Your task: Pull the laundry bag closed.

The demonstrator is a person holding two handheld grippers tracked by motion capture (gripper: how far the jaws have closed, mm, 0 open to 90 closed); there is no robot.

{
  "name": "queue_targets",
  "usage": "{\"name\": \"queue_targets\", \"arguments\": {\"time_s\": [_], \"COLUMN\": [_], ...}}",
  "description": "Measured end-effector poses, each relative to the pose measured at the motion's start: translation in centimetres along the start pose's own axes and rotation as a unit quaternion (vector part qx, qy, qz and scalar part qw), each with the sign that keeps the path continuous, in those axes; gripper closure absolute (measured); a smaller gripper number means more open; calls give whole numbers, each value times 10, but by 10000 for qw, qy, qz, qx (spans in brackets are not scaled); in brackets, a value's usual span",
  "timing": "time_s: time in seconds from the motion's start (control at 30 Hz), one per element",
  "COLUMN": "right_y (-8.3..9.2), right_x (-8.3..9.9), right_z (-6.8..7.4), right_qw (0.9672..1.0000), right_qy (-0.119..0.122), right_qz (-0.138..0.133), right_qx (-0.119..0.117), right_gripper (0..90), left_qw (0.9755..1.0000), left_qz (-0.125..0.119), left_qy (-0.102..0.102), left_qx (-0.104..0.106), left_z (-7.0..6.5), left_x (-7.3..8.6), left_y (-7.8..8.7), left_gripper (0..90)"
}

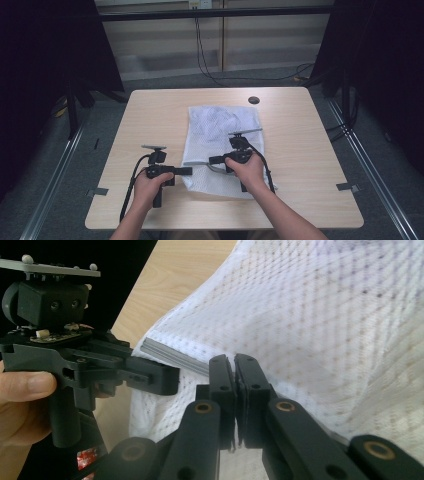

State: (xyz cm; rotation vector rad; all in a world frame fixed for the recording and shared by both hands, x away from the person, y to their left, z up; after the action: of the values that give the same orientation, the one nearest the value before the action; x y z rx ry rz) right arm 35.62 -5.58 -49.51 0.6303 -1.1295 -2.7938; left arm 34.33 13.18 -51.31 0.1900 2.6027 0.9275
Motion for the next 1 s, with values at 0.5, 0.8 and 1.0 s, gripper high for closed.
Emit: {"name": "queue_targets", "arguments": {"time_s": [0.5,0.8,1.0], "right_y": [3,3,4], "right_x": [1,1,1], "right_z": [-2,-2,-2], "right_qw": [10000,10000,10000], "right_qy": [2,16,26], "right_qz": [-2,27,14], "right_qx": [-37,-29,-20], "right_gripper": [869,870,869], "left_qw": [10000,10000,10000], "left_qz": [12,37,22], "left_qy": [32,32,28], "left_qx": [29,35,45], "left_z": [-2,-1,-2], "left_x": [0,0,0], "left_y": [-1,-1,-1], "left_gripper": [885,886,886]}}
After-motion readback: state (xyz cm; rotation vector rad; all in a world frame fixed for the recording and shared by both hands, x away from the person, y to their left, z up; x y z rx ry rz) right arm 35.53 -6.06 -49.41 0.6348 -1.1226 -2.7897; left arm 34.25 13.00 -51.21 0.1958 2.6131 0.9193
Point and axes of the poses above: each handheld gripper's, and its own axes: y roughly backward along the jaws, x roughly out of its underside, z roughly to its left, the point moved 6 cm from there along -y, roughly forward along the jaws, and after that the axes turned 13 degrees about z, right-handed, at the moved point
